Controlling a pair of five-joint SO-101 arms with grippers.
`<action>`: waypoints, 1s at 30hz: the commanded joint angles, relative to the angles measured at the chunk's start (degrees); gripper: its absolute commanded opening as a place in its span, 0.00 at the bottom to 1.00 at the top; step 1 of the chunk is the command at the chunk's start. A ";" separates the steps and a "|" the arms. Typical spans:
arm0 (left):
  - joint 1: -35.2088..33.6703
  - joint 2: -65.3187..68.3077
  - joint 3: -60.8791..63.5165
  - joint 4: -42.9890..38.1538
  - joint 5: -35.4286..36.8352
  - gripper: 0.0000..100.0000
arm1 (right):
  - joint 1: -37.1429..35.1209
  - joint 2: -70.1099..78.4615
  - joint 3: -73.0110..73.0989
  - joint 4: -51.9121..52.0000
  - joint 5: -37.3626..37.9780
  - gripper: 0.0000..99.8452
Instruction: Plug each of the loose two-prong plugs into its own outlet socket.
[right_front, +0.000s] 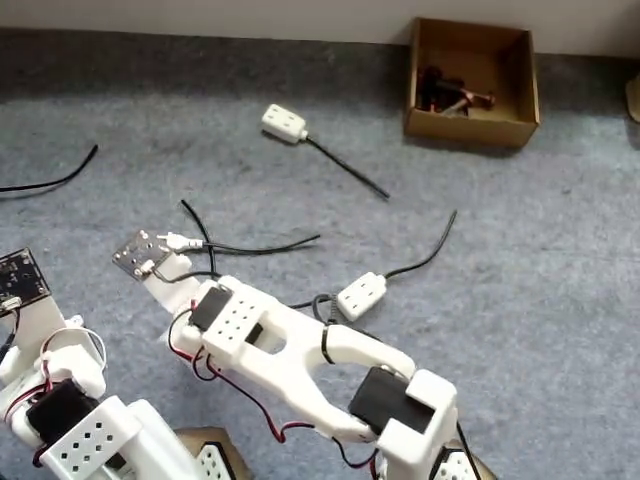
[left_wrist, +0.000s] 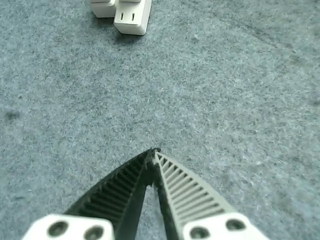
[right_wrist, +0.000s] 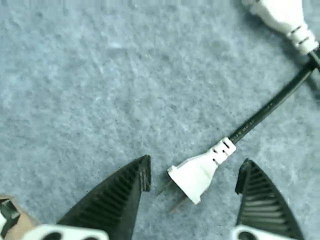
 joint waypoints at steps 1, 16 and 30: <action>-0.66 -0.92 -0.31 -1.05 0.35 0.01 | 1.63 1.54 -2.15 -1.54 0.62 0.27; -0.66 -0.92 -0.22 -1.14 0.35 0.01 | 4.62 4.53 -2.15 -1.19 0.35 0.14; 0.31 -0.92 2.77 -4.13 0.35 0.01 | 9.36 4.44 -2.24 10.42 3.96 0.14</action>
